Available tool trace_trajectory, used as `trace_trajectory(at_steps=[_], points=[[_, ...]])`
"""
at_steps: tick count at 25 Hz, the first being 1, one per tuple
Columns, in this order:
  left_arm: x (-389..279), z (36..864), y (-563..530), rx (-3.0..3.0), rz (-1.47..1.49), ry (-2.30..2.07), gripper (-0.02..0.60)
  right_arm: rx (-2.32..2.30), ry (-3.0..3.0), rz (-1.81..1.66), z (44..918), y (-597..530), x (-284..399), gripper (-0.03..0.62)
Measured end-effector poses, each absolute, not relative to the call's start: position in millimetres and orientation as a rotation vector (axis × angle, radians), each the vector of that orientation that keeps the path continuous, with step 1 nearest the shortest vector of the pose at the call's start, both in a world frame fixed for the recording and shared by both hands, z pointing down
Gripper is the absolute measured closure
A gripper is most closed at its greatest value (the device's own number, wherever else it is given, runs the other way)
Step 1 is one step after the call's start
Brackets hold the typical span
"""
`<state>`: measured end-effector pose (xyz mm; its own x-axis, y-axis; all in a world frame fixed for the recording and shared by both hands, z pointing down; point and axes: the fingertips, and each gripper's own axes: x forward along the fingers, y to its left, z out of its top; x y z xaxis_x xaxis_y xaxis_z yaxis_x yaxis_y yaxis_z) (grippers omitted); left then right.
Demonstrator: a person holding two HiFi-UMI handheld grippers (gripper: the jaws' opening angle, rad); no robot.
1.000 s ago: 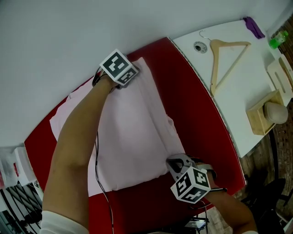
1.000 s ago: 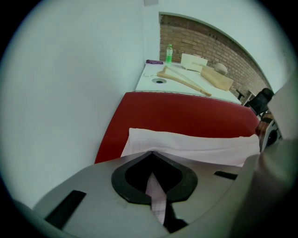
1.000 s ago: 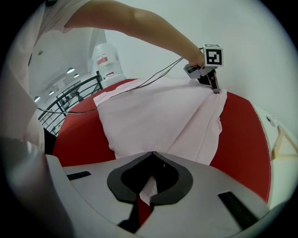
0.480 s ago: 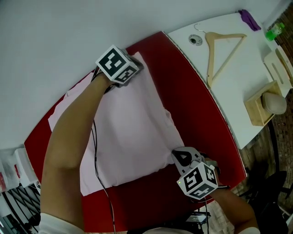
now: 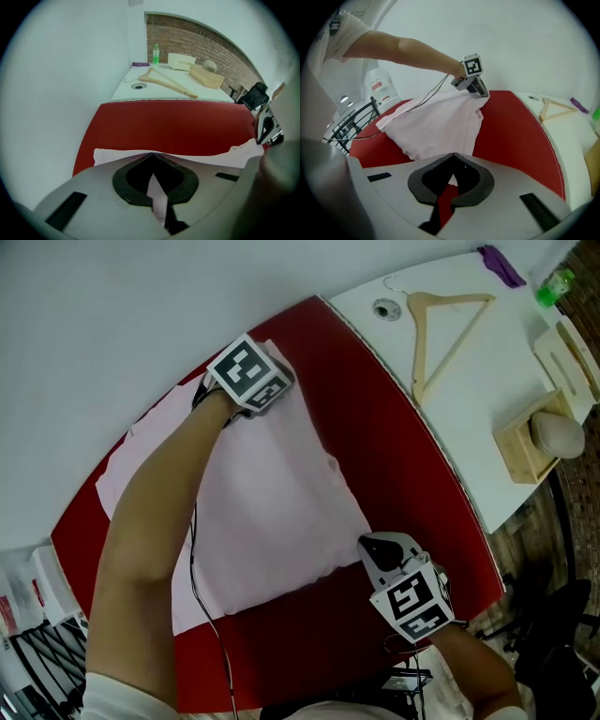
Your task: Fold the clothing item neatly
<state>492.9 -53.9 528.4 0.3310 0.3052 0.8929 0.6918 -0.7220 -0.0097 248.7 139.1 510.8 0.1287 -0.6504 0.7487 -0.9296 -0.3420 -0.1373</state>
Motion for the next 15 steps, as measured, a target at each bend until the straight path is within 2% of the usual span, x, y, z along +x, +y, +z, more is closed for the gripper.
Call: trace_trajectory(at_steps=[11, 15], points=[[501, 515, -51, -2.378, -1.311, -0.814, 0.577, 2.085, -1.429, 1.104, 524, 155, 248, 0.580], [478, 505, -49, -2.314, -1.444, -0.960, 0.577, 2.122, -1.433, 1.026, 509, 153, 253, 0.580]])
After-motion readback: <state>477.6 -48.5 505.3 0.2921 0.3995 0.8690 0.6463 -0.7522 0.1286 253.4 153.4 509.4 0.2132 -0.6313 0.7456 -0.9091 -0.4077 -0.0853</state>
